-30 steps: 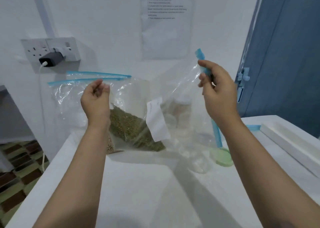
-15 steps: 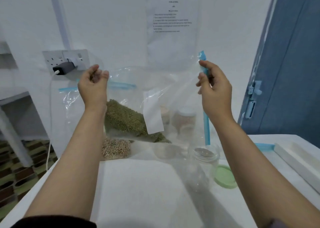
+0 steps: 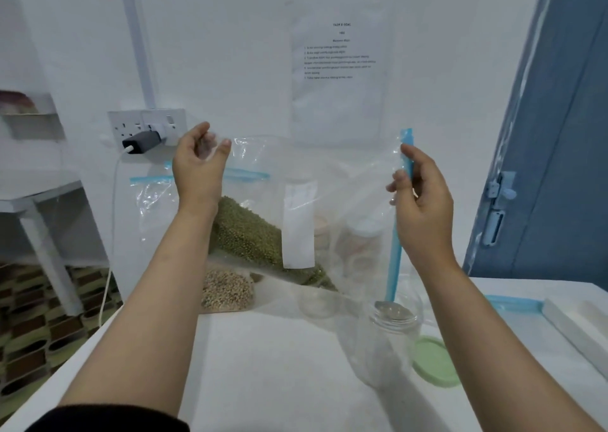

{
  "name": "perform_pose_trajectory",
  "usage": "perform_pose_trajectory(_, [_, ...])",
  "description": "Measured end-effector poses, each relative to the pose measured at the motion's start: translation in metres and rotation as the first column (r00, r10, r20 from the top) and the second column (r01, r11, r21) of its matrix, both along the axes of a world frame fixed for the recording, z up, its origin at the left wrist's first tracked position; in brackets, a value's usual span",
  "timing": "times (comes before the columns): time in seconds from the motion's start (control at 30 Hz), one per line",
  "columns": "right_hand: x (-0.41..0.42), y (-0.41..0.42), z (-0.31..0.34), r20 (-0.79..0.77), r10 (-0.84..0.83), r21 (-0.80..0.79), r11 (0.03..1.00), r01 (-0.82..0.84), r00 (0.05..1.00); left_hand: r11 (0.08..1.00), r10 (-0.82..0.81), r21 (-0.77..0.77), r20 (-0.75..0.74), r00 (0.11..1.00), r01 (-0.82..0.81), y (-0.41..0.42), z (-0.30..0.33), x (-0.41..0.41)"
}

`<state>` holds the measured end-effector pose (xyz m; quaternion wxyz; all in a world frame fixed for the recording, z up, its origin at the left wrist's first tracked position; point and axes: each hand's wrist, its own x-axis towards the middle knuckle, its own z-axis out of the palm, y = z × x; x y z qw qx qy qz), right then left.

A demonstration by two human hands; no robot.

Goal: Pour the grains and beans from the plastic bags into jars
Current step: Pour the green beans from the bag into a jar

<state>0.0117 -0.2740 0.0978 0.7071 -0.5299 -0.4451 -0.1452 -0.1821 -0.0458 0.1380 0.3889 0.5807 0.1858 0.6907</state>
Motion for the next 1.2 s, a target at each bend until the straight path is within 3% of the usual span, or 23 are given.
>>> perform_pose_trajectory(0.33, [0.010,-0.003,0.002,-0.029,0.059,-0.018,0.998,-0.060,0.998,1.000,-0.025,0.016,-0.036,0.999,0.026,0.006,0.011,0.006])
perform_pose_trajectory(1.2, [-0.004,-0.026,0.003,-0.017,-0.043,0.071,0.996,0.044,0.999,0.991,-0.007,0.129,-0.065,0.998,0.015,-0.005,0.035,0.011])
